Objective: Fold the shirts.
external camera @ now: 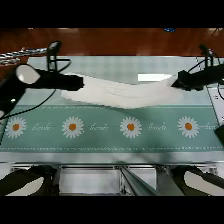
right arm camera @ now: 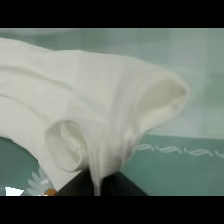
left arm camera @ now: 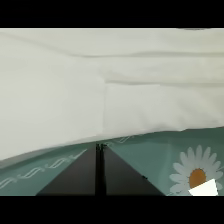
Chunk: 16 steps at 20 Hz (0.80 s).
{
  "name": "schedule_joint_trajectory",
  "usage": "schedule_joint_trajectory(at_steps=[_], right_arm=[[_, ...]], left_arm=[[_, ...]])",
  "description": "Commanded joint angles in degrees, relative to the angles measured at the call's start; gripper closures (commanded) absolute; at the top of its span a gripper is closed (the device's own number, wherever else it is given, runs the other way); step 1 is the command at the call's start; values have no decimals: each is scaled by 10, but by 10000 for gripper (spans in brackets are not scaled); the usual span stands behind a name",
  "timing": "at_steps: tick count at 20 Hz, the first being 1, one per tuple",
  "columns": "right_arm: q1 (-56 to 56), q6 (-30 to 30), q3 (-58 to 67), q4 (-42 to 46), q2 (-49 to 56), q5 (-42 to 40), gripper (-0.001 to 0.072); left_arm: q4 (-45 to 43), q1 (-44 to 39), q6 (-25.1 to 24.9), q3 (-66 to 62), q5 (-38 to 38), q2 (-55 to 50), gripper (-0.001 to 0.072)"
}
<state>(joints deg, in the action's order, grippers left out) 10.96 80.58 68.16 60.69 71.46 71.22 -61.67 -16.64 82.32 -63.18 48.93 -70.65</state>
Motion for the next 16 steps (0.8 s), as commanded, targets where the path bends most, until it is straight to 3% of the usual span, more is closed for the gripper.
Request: schedule_joint_trajectory(at_steps=[1, 8, 13, 16], right_arm=[[-1, 6, -103, 2, -162, 10, 689], [-1, 61, -162, -18, -352, 71, 688], [-1, 77, -162, -49, -370, 63, 688], [-1, 77, -162, -61, -370, 46, 688]], left_arm=[[9, -105, 0, -71, -26, -103, 691], [15, -256, 52, -292, 71, -336, 690], [119, -317, 56, -340, 105, -408, 690], [137, -327, 45, -343, 110, -411, 690]])
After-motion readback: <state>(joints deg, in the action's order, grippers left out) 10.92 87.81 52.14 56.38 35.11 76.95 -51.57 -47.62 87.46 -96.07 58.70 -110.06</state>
